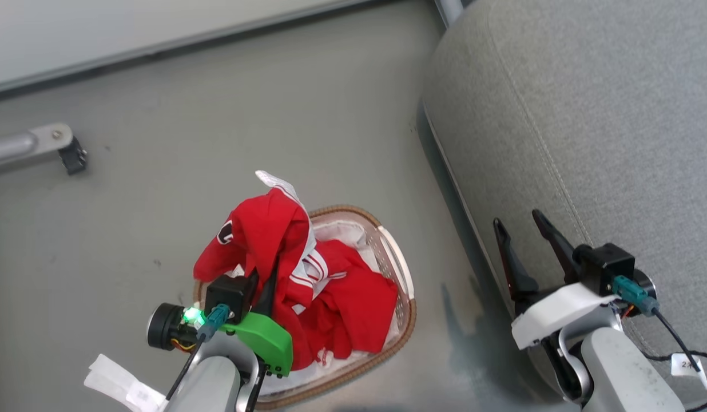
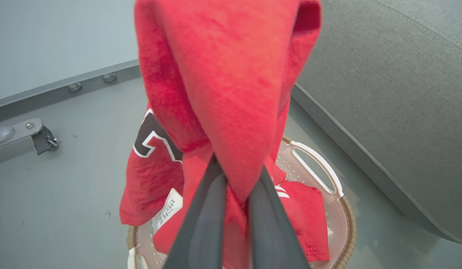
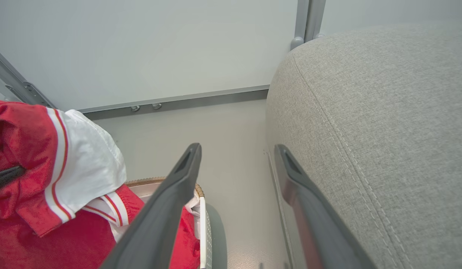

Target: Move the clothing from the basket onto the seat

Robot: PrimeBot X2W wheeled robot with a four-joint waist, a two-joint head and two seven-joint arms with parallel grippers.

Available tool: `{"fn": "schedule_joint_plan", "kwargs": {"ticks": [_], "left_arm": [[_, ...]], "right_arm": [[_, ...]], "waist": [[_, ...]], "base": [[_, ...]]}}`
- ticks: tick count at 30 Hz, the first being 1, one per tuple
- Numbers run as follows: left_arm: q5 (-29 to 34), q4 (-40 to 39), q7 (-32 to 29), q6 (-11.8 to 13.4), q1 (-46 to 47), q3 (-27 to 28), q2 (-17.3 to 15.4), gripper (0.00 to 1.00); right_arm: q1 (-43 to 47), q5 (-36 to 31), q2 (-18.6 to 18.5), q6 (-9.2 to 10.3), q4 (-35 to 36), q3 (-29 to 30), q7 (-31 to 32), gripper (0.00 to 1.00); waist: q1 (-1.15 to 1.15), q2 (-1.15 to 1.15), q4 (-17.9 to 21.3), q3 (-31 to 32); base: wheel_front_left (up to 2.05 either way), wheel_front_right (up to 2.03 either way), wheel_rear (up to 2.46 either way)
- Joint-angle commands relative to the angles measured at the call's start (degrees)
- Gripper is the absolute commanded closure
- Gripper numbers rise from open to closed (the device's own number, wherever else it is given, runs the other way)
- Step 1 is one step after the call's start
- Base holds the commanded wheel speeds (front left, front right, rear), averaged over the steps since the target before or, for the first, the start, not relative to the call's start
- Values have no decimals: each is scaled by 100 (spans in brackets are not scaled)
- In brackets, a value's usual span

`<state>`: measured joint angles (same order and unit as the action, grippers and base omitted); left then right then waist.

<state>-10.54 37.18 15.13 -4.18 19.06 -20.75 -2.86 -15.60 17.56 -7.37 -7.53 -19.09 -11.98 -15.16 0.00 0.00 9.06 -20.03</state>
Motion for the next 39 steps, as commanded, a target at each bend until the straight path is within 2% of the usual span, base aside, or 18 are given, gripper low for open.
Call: {"fn": "schedule_joint_plan", "kwargs": {"ticks": [1, 13, 17, 22, 26, 33, 39], "left_arm": [[-35, -176, 3, -28, -127, 28, -7, 100], [-212, -2006, 4, -85, -179, 32, -8, 100], [-311, -2408, 4, -31, -139, -56, -9, 100], [-440, -2518, 4, 19, -120, -172, -9, 100], [-497, -2505, 3, 47, -134, -255, -8, 100], [-594, -2440, 4, 75, -181, -366, -9, 100], [-696, -2349, 4, 113, -178, -531, -9, 100]], "right_arm": [[148, -40, -21, 8, -33, 4, 2, 0], [658, -69, 10, 8, -181, -15, 2, 0], [773, -98, 50, 8, -218, -112, 2, 0], [846, -100, 81, 8, -242, -394, 1, 0], [746, -9, 50, 8, -137, -930, 1, 0], [218, 667, -55, 8, 263, -2613, 1, 0], [-373, 1134, -76, 8, 397, -3328, 1, 0]], "waist": [[0, 0, -302, 686], [0, 0, -413, 1392], [0, 0, -408, 1574], [0, 0, -401, 1705], [0, 0, -396, 1748], [0, 0, -450, 1726], [0, 0, -531, 1680]], "base": [[0, 0, 0], [0, 0, 0], [0, 0, 0], [0, 0, 0], [0, 0, 0], [0, 0, 0], [0, 0, 0]]}}
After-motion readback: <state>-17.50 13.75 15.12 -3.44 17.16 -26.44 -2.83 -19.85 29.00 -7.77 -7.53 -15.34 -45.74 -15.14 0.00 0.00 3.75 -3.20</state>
